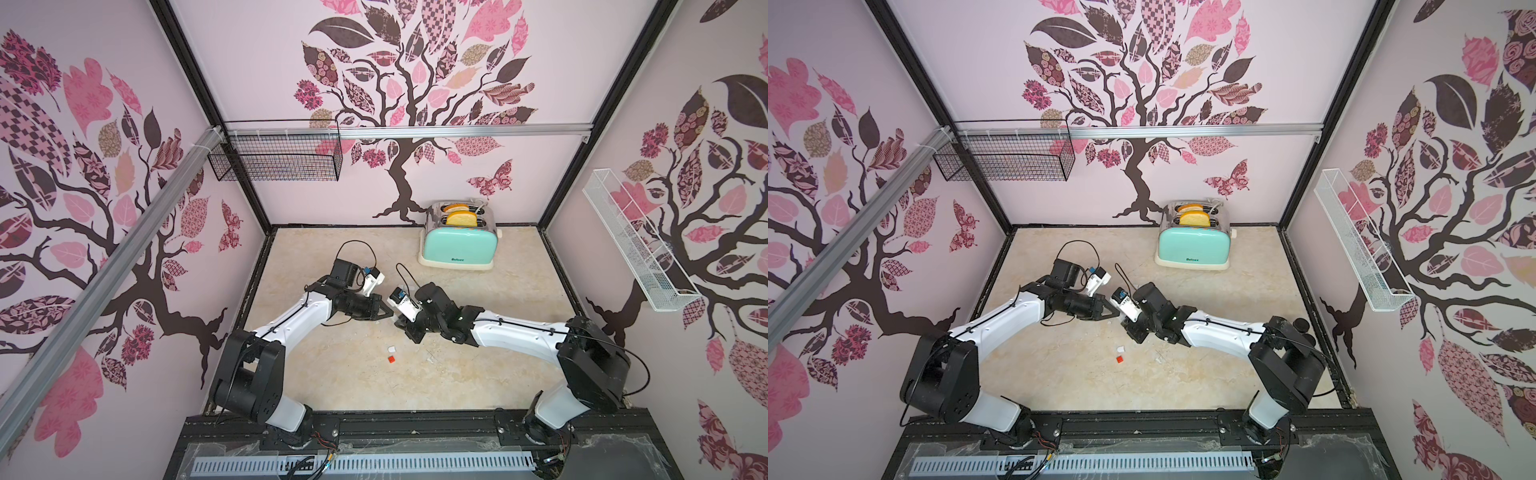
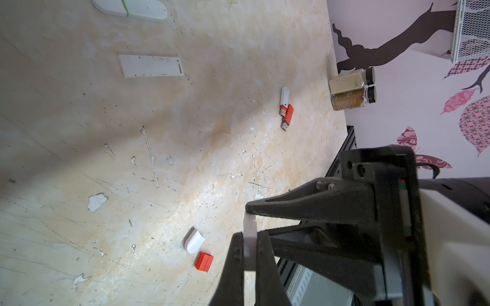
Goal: Close the usb drive cover
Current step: Close the cover of the USB drive.
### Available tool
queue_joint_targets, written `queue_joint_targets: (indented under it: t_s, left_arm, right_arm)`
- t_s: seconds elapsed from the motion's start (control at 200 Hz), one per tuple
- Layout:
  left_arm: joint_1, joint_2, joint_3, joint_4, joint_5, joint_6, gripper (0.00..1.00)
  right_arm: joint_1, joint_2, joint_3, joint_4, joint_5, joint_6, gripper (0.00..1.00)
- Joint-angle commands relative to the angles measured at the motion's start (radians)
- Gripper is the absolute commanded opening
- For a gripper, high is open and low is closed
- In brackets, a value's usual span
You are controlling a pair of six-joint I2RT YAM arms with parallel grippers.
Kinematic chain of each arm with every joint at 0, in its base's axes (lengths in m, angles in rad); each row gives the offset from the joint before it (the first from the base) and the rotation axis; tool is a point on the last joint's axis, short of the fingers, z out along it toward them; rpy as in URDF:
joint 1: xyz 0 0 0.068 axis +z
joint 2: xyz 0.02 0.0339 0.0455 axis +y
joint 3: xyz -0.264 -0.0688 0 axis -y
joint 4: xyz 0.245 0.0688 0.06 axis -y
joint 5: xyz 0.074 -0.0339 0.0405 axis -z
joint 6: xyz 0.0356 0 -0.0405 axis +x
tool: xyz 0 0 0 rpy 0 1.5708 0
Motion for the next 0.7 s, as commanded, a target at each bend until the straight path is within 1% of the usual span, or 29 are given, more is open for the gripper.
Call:
queue_joint_targets:
  t_s: [0.0,0.1,0.145,0.225,0.27,0.36,0.42,0.485,0.53,0.575,0.635,0.69]
  left_arm:
    - [-0.052,0.024,-0.035,-0.058,0.033,0.012,0.00]
    - [-0.053,0.027,-0.025,-0.072,0.011,0.019,0.00]
    - [-0.053,0.027,-0.025,-0.073,0.008,0.017,0.00]
    - [-0.056,0.037,-0.033,-0.057,0.008,0.013,0.00]
    - [-0.058,0.044,-0.026,-0.061,-0.001,0.018,0.00]
    - [-0.059,0.053,-0.011,-0.078,-0.013,0.015,0.00]
    - [-0.061,0.053,-0.019,-0.065,-0.006,0.008,0.00]
    - [-0.065,0.053,-0.023,-0.060,-0.006,0.011,0.00]
    - [-0.067,0.049,-0.018,-0.067,-0.011,0.010,0.00]
    - [-0.067,0.045,-0.018,-0.068,-0.012,0.007,0.00]
    - [-0.066,0.040,-0.029,-0.054,-0.002,0.002,0.00]
    - [-0.066,0.041,-0.036,-0.046,0.005,0.003,0.00]
  right_arm:
    - [0.000,-0.014,0.132,0.275,-0.079,-0.018,0.04]
    - [0.044,-0.013,0.151,0.214,-0.042,-0.162,0.04]
    - [0.062,-0.022,0.145,0.215,-0.031,-0.210,0.04]
    - [0.075,-0.034,0.116,0.276,-0.042,-0.262,0.04]
    - [0.075,-0.040,0.105,0.309,-0.035,-0.265,0.04]
    - [0.074,-0.057,0.115,0.328,0.004,-0.227,0.04]
    - [0.066,-0.060,0.112,0.375,0.012,-0.179,0.02]
    - [0.034,-0.051,0.125,0.400,-0.010,-0.073,0.00]
    - [0.012,-0.047,0.140,0.402,-0.025,0.024,0.00]
    - [0.002,-0.043,0.140,0.413,-0.050,0.088,0.00]
    - [0.004,-0.036,0.138,0.439,-0.094,0.099,0.00]
    - [0.014,-0.028,0.143,0.426,-0.111,0.066,0.00]
